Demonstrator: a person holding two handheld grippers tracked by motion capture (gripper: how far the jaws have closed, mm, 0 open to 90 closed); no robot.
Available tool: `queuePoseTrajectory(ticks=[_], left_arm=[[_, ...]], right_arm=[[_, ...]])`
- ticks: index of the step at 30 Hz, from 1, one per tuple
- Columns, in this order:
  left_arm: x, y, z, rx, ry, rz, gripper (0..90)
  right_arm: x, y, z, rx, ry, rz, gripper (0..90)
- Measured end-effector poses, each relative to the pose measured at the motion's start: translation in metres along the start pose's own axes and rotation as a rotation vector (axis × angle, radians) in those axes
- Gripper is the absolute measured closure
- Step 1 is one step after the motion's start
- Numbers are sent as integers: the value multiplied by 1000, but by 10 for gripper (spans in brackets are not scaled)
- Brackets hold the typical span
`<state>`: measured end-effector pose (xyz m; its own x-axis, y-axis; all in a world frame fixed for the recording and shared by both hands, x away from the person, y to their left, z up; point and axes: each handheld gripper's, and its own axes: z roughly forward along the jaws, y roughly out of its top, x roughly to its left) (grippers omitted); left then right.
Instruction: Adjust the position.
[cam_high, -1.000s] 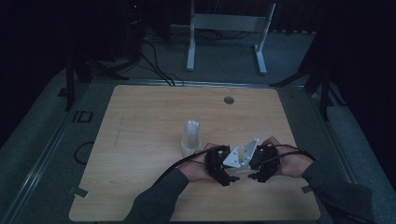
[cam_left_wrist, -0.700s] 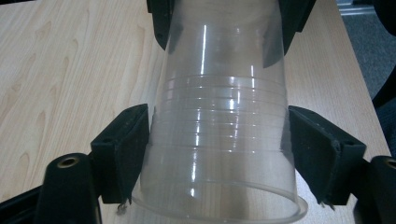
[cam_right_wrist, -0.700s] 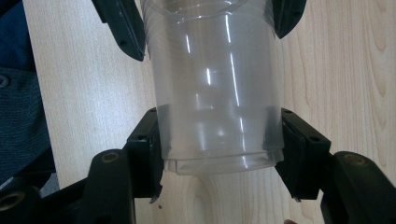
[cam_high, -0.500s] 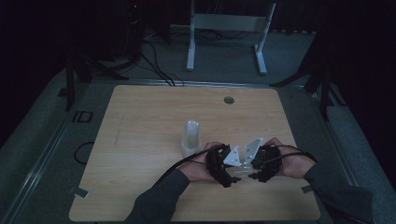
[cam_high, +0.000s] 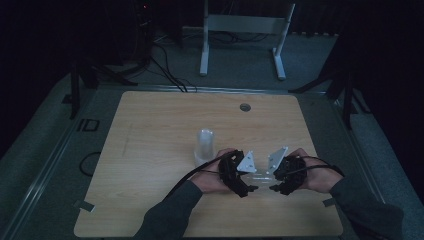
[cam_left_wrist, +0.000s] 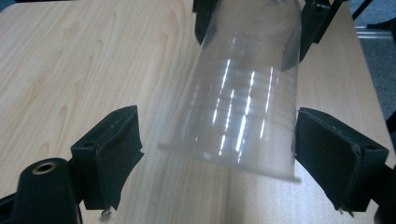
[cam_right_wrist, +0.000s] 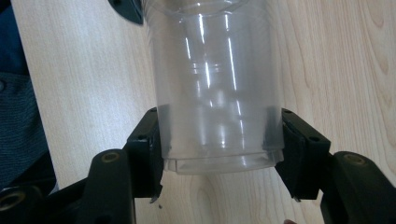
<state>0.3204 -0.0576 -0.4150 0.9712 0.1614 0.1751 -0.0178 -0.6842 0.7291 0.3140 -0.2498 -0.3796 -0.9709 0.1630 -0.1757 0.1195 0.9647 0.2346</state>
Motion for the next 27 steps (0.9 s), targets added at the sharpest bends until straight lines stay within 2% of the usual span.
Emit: queuePoseTrajectory(ticks=[6, 15, 27], left_arm=[[2, -3, -1, -16, 4, -25, 159], [6, -9, -4, -29, 39, -66, 168], [8, -12, -8, -47, 34, -97, 221]], right_arm=[[-3, -8, 2, 6, -15, 48, 412], [-7, -20, 3, 11, -47, 117, 413], [-8, -40, 3, -67, -70, 201, 413]])
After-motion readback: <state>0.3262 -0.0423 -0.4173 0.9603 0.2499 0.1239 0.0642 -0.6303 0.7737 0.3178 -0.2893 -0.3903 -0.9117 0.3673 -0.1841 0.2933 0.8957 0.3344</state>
